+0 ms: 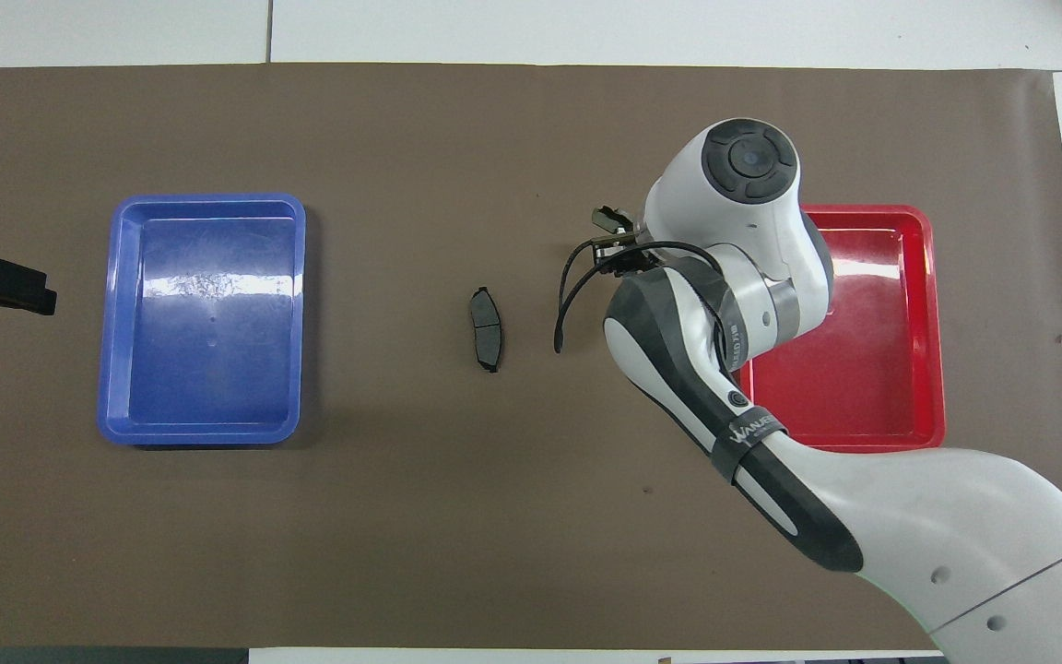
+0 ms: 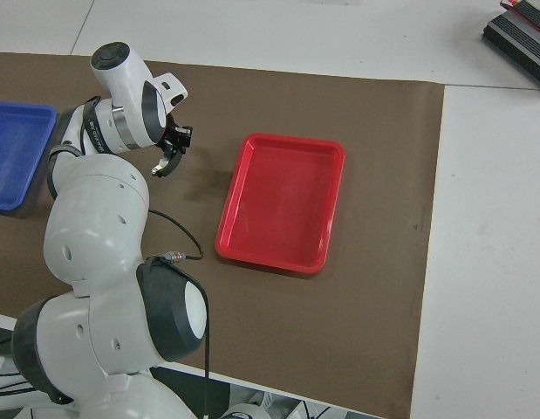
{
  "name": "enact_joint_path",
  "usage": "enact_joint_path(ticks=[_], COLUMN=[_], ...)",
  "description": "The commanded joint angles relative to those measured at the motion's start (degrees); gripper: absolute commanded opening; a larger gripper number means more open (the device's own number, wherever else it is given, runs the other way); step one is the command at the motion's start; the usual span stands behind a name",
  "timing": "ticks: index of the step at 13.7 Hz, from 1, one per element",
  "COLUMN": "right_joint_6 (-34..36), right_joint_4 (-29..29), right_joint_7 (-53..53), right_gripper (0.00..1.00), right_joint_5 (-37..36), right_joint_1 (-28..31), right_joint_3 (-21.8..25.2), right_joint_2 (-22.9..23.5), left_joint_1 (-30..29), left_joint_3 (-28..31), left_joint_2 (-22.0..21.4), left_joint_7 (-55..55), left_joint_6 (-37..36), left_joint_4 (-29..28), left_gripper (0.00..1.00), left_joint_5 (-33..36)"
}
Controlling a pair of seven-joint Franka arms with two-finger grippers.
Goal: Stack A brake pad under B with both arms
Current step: 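Lift the curved shoe and carry it toward the flat pad with the right gripper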
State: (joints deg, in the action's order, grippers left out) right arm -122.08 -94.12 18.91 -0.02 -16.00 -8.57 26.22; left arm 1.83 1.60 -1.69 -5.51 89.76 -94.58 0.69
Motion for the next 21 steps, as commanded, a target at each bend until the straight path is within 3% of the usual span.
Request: enact_joint_path(ticks=[1,12,21], right_joint_6=[1.2,-3.7,-7.8], right_joint_4=[5.8,6.3,5.9], right_joint_7=[4.1,12.1,12.0], right_gripper=[0.00,0.00,0.00], right_joint_5=[0.5,0.0,-0.8], right_joint_1=[-2.8,-11.8,-11.4], right_joint_3=[0.0,0.0,0.0], right_joint_2=[3.6,6.7,8.3], left_joint_1=[-0.5,-0.5,-0.5], left_joint_3=[-0.2,-0.2,-0.2], left_joint_2=[-1.7,-1.7,-1.7], left_joint_7=[-0.6,-0.6,-0.6], left_joint_6=[1.1,1.1,1.1], left_joint_4=[-1.9,-1.9,-1.9], left_gripper=[1.00,1.00,1.00], left_joint_5=[0.0,0.0,0.0])
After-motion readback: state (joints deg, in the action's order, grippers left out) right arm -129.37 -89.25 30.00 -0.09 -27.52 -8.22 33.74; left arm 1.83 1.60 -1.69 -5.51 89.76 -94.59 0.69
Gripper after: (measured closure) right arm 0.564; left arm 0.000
